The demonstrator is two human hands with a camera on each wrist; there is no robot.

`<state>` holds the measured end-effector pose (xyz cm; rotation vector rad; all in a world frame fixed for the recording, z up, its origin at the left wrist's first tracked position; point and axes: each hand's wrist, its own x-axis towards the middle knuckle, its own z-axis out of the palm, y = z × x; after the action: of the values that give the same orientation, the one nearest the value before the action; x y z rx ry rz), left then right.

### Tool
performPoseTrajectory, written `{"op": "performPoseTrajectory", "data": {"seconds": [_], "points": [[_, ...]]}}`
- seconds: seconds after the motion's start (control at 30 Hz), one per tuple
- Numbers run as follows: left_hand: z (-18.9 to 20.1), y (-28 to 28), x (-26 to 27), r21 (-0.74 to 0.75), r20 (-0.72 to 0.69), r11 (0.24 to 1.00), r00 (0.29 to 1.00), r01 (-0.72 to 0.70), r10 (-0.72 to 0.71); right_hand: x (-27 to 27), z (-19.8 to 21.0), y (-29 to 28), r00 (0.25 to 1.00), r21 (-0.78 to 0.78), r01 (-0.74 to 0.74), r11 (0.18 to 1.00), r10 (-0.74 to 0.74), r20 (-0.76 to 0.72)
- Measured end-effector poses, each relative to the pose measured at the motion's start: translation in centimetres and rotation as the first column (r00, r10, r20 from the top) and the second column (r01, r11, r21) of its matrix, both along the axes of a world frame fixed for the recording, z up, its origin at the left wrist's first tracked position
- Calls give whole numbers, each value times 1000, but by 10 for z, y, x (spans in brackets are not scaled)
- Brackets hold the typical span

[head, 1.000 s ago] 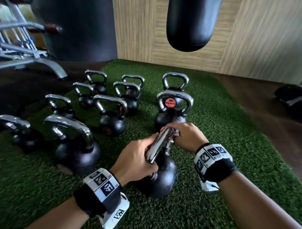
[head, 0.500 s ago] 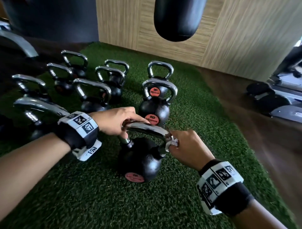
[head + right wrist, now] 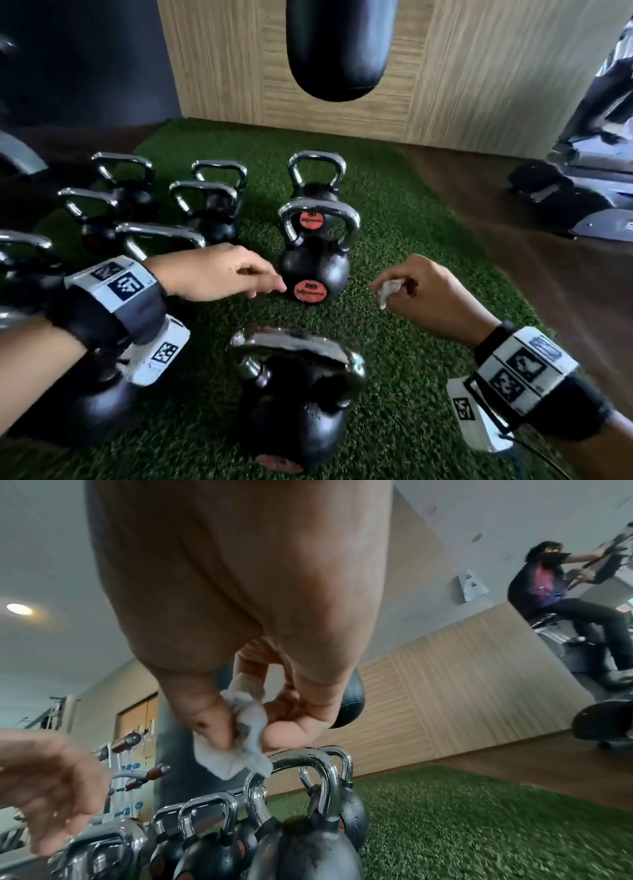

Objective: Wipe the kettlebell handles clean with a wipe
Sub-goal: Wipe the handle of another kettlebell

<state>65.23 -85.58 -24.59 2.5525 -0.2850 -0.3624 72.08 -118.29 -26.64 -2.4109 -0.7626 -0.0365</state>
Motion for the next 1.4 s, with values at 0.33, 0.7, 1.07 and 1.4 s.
{"op": "performPoseTrajectory", "data": {"seconds": [0.33,0.7,1.07,1.4], "points": [[102,1,42,332,23,936,993,-114,113,80,52,8,983,237,-4,971,47,-175],[48,29,93,329,-42,901,949,-283,314,132,39,37,962,355,41,934,59,-266],[-145,62,223,-93,-156,947,943,-309,293,176,17,90,998,317,52,947,-36,-56],[-200,31,254,-791,-143,563,967,-240,211,208,43,134,997,-52,-58,997,61,44]]}}
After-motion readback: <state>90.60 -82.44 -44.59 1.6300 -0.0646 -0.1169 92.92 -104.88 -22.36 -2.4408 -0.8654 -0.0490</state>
